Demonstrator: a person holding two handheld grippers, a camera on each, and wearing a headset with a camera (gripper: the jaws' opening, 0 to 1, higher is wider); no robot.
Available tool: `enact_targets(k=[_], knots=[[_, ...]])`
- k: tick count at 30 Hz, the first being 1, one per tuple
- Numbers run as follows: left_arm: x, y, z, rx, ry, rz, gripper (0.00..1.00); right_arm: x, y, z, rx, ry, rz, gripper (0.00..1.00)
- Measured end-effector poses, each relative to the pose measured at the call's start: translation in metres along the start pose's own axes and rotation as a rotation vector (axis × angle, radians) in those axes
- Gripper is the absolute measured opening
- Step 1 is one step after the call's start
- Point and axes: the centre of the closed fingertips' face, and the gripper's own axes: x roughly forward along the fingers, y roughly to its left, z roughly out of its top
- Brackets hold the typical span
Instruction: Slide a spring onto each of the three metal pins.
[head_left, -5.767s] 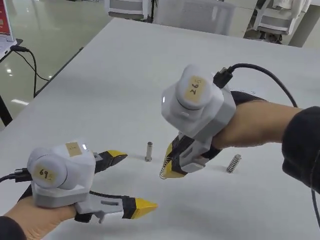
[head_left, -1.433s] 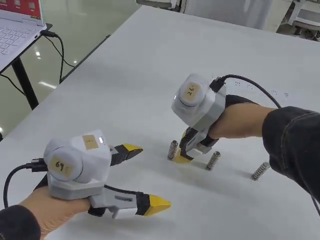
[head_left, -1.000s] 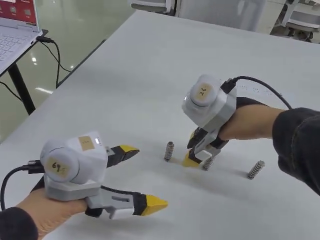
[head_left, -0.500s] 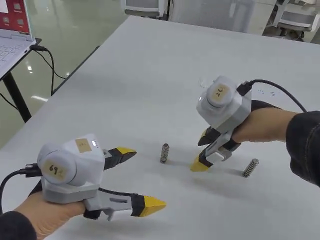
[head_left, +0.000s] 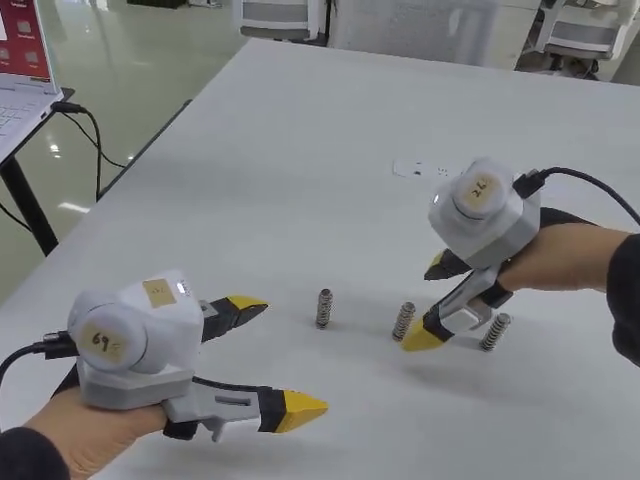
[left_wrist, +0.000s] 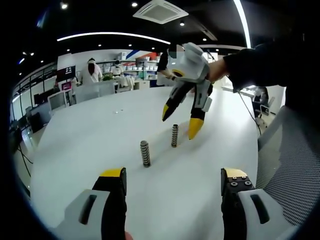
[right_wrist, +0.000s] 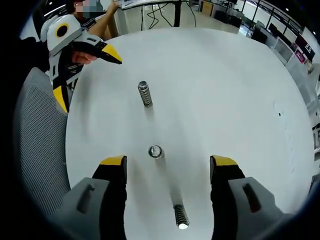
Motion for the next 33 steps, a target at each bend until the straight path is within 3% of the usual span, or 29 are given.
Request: enact_targets(k=[14,25,33], knots=[[0.001,-0.002,0.003,0.007,0.005,-0.004,0.76,-0.016,-0.012,-0.012,0.081,-0.133,-0.086,1.0],[0.002,-0.001,0.008,0.013,0.001,-0.002,0.77,-0.035,-0.02,-0.024,0.143,-0.223,-0.155,1.0],[0.003,-0.003,0.009,0.015,0.002,-0.001,0.77,-0.044,-0.016,-0.039,0.186,-0.256,-0.184,1.0]])
